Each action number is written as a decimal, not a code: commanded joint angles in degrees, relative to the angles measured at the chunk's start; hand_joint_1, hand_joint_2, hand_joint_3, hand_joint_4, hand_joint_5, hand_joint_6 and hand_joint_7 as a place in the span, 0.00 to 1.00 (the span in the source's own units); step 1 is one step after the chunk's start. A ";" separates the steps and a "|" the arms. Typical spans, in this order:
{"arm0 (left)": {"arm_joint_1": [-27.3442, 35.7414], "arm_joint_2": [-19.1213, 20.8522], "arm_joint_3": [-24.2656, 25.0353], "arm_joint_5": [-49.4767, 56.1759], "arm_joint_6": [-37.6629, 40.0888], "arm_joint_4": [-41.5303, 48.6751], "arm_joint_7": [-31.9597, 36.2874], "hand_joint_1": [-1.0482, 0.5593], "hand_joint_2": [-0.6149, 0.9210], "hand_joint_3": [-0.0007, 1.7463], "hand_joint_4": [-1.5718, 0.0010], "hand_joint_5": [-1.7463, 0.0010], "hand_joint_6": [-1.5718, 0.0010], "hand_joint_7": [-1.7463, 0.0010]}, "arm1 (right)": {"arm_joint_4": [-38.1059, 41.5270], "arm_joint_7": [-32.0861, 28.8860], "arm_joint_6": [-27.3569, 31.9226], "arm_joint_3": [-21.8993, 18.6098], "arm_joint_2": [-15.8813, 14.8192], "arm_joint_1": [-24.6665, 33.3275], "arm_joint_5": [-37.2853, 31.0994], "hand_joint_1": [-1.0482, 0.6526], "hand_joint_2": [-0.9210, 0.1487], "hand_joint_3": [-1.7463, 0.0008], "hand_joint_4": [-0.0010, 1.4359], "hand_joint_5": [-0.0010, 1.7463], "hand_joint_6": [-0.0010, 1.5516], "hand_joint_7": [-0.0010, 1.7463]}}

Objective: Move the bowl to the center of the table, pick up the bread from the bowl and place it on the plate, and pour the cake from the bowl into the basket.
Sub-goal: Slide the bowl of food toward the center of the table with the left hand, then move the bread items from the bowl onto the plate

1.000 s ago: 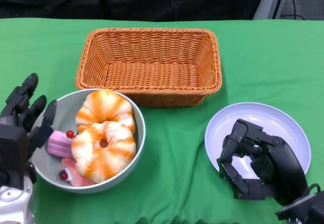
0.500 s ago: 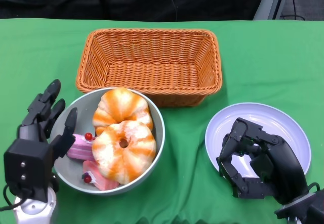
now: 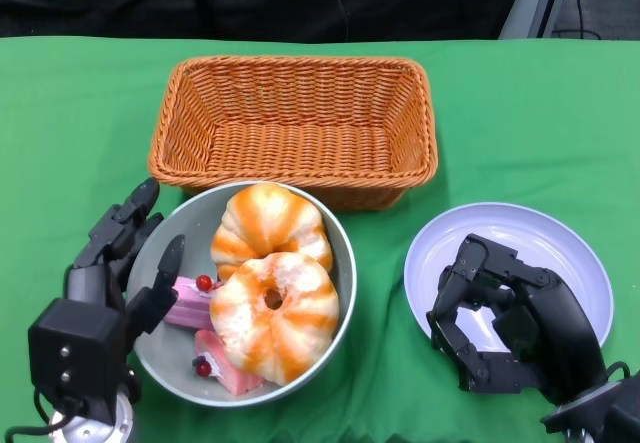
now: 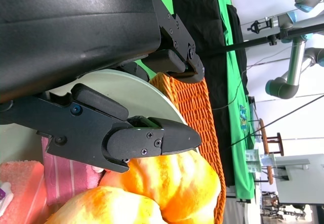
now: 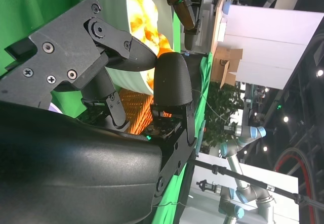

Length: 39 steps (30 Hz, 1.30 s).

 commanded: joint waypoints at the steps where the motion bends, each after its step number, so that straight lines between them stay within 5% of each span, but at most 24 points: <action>1: 1.78 -0.09 -0.86 0.34 1.29 -1.08 -1.21 0.25 1.00 0.23 0.60 0.97 0.63 0.98 | -0.69 0.15 0.50 -0.62 -0.35 -0.10 0.92 0.50 0.40 0.38 0.53 1.00 0.38 0.91; 10: 5.02 -1.85 -2.35 -1.38 1.62 -8.42 -3.72 0.25 1.00 0.24 0.62 0.98 0.65 0.99 | 0.32 0.03 -0.41 -0.79 -0.28 -0.46 0.62 0.50 0.40 0.38 0.52 1.00 0.38 0.91; 27: 2.76 -1.83 -0.70 -2.56 -2.37 -8.01 -4.64 0.24 1.00 0.25 0.63 0.99 0.65 1.00 | 0.46 -0.01 -0.69 -0.88 -0.27 -0.30 0.53 0.50 0.40 0.38 0.53 1.00 0.38 0.90; 39: -3.05 3.74 1.65 3.40 -8.69 -0.31 -0.17 0.27 1.00 0.21 0.63 0.99 0.65 0.99 | 0.34 -0.50 -0.75 -0.95 -0.22 -0.32 0.10 0.51 0.39 0.38 0.52 1.00 0.39 0.90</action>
